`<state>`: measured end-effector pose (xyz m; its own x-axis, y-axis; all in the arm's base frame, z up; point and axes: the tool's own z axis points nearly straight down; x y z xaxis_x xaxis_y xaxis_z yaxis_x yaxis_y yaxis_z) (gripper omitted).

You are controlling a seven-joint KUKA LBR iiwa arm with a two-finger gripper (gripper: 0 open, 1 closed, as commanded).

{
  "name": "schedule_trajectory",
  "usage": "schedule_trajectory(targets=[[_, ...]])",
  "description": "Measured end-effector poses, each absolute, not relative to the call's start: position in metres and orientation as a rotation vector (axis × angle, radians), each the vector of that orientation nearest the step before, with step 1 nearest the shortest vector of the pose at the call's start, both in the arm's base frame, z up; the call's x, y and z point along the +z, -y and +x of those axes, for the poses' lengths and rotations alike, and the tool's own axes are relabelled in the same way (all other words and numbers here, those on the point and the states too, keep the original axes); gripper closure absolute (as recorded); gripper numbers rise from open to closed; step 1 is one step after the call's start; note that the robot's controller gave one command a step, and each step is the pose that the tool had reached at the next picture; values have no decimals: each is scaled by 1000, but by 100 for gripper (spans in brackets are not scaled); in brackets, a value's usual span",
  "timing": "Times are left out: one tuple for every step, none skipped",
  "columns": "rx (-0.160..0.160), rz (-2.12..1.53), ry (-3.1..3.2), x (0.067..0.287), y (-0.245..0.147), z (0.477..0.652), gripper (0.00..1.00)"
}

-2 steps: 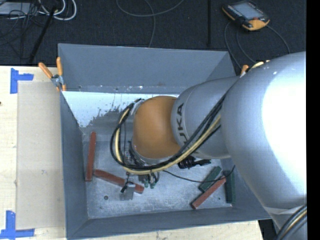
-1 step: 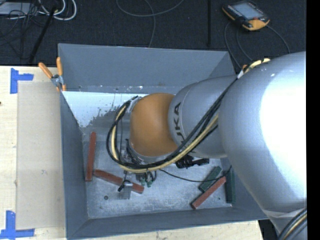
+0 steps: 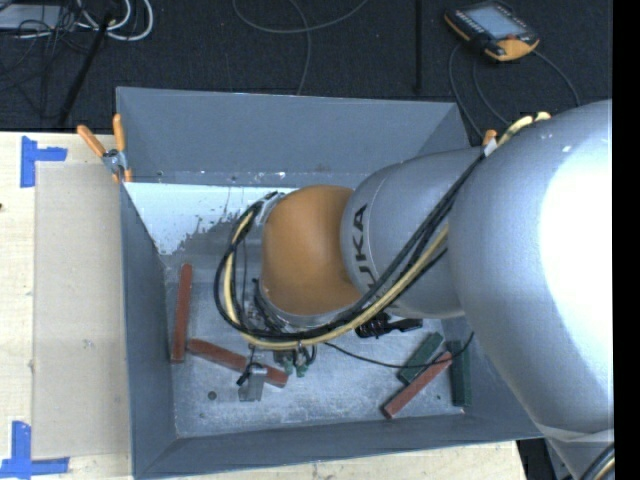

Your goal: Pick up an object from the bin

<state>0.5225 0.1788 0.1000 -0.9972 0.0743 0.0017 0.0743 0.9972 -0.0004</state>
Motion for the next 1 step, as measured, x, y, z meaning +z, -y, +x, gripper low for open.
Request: schedule_trajectory(targets=[[0,-200,3133,80,-178,521,0]])
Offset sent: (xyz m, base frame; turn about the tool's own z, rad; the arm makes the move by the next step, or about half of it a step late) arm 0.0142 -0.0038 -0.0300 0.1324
